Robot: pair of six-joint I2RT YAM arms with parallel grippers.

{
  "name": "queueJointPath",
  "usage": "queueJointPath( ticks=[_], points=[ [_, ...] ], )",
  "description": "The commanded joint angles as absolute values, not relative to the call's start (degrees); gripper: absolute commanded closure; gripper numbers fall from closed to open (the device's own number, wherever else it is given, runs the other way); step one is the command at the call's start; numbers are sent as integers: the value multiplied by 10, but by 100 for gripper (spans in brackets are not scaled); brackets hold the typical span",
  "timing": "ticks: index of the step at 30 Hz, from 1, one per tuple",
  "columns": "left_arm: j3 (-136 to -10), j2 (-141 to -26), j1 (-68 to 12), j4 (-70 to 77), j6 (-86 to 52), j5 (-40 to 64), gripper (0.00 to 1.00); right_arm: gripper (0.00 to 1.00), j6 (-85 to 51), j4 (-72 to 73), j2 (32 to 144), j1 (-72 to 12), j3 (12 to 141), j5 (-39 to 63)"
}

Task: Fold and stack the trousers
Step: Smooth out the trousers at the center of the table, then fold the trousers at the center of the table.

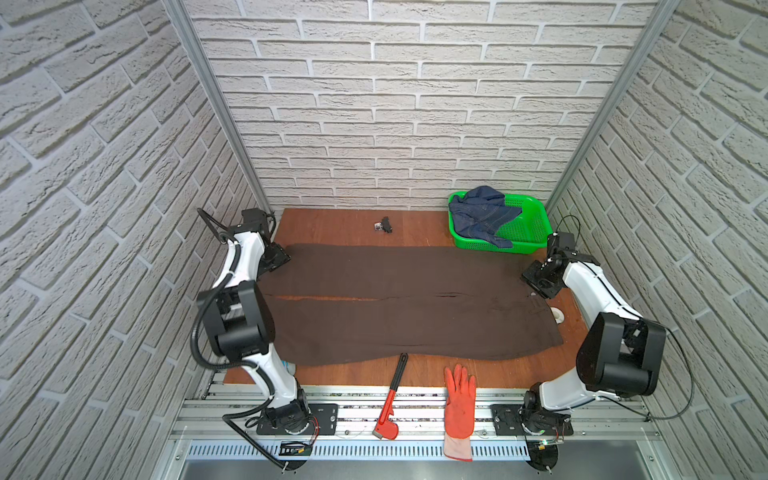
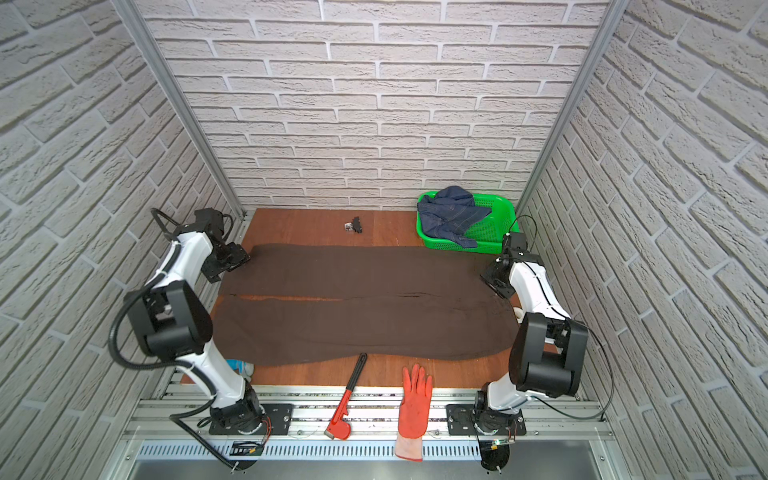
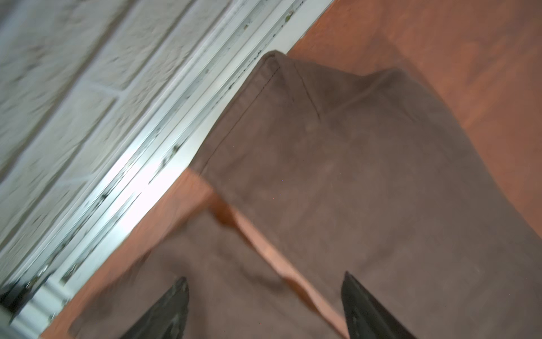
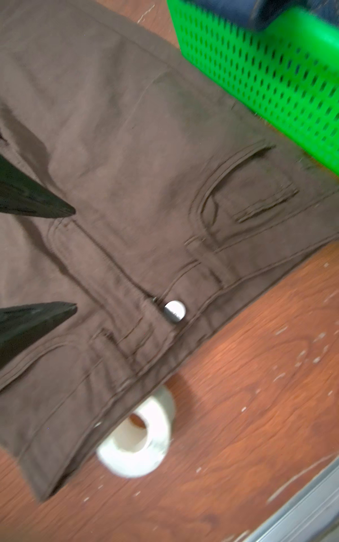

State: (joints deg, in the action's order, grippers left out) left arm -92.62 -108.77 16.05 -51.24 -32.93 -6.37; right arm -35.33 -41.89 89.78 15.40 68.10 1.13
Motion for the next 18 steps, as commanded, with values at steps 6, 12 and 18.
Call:
queueJointPath(
  ticks=[6, 12, 18],
  points=[
    [-1108, -1277, 183, -487, -243, -10, 19, 51, -346, -409, 920, 138, 735, 0],
    [-1237, -1369, 184, -532, -197, -13, 18, 51, -350, -410, 946, 137, 758, 0],
    [-1362, -1453, 183, -576, -137, -9, 19, 51, -345, -413, 966, 137, 781, 11]
  ],
)
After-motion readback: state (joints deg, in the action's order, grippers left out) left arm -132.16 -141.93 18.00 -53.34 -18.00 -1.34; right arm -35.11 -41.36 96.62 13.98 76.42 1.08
